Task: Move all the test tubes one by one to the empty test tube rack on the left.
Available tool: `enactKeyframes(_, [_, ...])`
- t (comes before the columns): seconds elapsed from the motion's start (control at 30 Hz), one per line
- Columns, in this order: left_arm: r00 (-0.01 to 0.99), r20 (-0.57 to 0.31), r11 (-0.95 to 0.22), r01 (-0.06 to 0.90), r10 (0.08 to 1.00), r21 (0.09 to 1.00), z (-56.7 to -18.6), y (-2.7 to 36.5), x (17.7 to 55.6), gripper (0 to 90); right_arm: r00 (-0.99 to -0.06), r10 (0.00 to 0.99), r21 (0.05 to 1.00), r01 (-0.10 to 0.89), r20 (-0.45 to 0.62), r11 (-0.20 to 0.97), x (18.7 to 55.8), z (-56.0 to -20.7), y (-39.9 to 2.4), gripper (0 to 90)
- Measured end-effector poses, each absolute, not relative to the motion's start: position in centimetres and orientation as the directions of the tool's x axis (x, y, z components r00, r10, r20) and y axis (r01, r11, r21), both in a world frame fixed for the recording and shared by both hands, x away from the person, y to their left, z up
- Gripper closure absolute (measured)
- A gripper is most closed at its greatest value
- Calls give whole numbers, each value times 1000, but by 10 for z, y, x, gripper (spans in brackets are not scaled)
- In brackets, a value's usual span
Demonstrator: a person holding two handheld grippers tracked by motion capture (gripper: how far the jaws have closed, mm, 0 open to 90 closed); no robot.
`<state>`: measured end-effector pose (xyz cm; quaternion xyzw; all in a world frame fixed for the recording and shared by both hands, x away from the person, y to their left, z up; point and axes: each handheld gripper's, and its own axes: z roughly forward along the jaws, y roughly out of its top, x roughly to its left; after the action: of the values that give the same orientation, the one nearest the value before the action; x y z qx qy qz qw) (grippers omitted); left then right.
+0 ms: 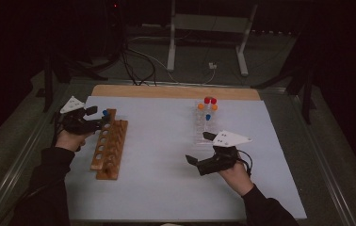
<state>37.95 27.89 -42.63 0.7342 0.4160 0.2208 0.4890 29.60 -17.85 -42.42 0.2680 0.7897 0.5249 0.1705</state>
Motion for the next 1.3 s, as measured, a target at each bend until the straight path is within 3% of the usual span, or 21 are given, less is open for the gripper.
enactKeyframes(0.03, [567, -86, -174, 388, 819, 905, -423, 278, 375, 167, -789, 614, 920, 249, 10, 304, 298, -423, -181, 0])
enactKeyframes(0.23, [650, -91, -182, 341, 754, 922, -408, 263, 345, 30, -725, 688, 927, 232, -36, 293, 309, -422, -195, 0])
enactKeyframes(0.77, [788, -107, -212, 291, 606, 933, -412, 205, 293, 18, -652, 758, 910, 302, -20, 284, 343, -432, -207, 9])
enactKeyframes(0.87, [803, -102, -226, 284, 588, 932, -415, 199, 289, 18, -641, 767, 912, 305, -16, 274, 349, -437, -209, 124])
enactKeyframes(1.03, [808, -87, -248, 279, 582, 928, -419, 194, 286, 18, -619, 786, 891, 355, -4, 284, 366, -448, -210, 170])
enactKeyframes(1.2, [809, -87, -251, 280, 582, 927, -422, 193, 285, 18, -595, 804, 874, 394, 6, 284, 377, -456, -212, 387])
enactKeyframes(1.3, [808, -91, -244, 281, 582, 928, -422, 194, 285, 18, -576, 817, 866, 417, 17, 275, 383, -458, -213, 468])
